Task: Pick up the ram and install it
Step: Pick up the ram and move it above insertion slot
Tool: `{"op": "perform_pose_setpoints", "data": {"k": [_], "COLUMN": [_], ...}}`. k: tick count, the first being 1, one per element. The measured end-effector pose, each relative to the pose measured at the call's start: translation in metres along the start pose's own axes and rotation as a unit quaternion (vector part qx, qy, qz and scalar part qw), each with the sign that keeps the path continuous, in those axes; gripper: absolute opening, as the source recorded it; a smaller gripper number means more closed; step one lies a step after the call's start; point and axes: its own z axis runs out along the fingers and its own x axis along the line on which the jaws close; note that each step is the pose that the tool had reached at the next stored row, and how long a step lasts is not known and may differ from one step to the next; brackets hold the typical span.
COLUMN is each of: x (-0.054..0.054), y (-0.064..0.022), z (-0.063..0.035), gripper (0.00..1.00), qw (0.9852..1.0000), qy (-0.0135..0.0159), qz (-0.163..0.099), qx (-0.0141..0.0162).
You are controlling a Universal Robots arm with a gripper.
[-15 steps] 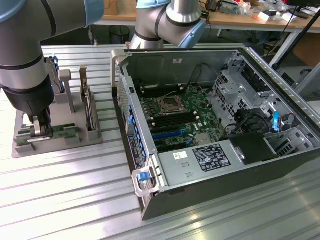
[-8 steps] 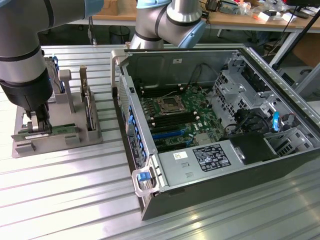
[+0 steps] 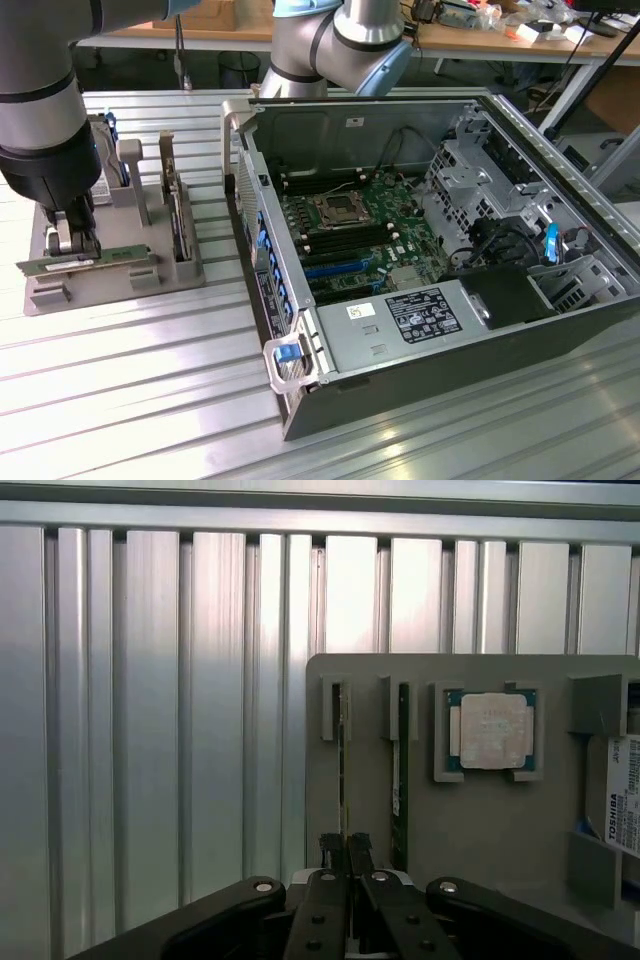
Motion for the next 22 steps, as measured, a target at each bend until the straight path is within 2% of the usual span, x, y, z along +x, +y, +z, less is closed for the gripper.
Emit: {"op": "perform_pose_setpoints", "data": {"k": [14,22], "x": [0.0,-0.001], "y": [0.0005,0.001], "z": [-0.0195,-0.0363], "gripper": [0.12,0.12], "qw": [1.0,1.0], "qy": [0.0,0.0], "qz": [0.0,0.0], "qx": [0.0,0.0]}}
